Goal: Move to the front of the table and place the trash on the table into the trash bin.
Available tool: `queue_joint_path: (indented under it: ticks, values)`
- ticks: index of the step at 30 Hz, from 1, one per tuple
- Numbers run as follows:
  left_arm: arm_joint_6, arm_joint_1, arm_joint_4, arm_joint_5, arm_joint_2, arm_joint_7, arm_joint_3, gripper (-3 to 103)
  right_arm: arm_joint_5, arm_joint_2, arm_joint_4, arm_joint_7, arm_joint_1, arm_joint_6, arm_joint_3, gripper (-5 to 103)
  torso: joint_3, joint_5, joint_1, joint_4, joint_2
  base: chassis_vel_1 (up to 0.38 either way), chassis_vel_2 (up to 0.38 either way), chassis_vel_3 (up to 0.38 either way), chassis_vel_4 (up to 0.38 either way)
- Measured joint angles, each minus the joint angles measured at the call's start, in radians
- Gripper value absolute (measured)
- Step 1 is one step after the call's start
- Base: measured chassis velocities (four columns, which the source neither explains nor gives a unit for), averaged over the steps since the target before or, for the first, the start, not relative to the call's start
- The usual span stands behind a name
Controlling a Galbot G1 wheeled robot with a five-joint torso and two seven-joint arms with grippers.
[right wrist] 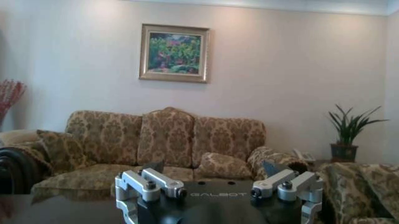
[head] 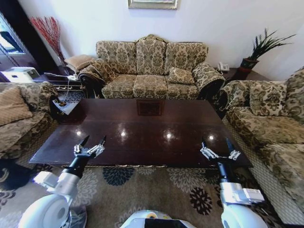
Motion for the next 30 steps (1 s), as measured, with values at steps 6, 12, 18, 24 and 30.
queue_joint_path:
  ticks: [6, 12, 18, 24, 30]
  values:
    - [-0.001, -0.006, -0.011, 0.001, 0.005, 0.000, -0.011, 100, 0.012, 0.000, 0.000, -0.018, -0.006, 0.002, -0.002, 100, 0.000, 0.0000, 0.000, 0.0000, 0.000, 0.000, 0.000, 0.000, 0.000]
    - [-0.001, -0.006, -0.011, 0.001, 0.005, -0.001, -0.012, 100, 0.013, 0.000, -0.001, -0.019, -0.006, 0.003, -0.003, 100, 0.000, 0.0000, 0.000, 0.0000, 0.000, 0.000, 0.000, 0.000, 0.000]
    - [-0.002, -0.006, -0.010, 0.001, 0.006, -0.001, -0.013, 100, 0.014, 0.000, -0.002, -0.019, -0.006, 0.003, -0.003, 100, 0.000, 0.0000, 0.000, 0.0000, 0.000, 0.000, 0.000, 0.000, 0.000]
    - [-0.002, -0.006, -0.009, 0.001, 0.006, -0.001, -0.013, 100, 0.014, -0.001, -0.003, -0.019, -0.006, 0.004, -0.003, 100, 0.000, 0.0000, 0.000, 0.0000, 0.000, 0.000, 0.000, 0.000, 0.000]
    - [-0.002, -0.006, -0.009, 0.000, 0.006, -0.002, -0.014, 100, 0.014, -0.001, -0.003, -0.018, -0.005, 0.004, -0.003, 100, 0.000, 0.0000, 0.000, 0.0001, 0.000, 0.000, 0.000, 0.000, 0.000]
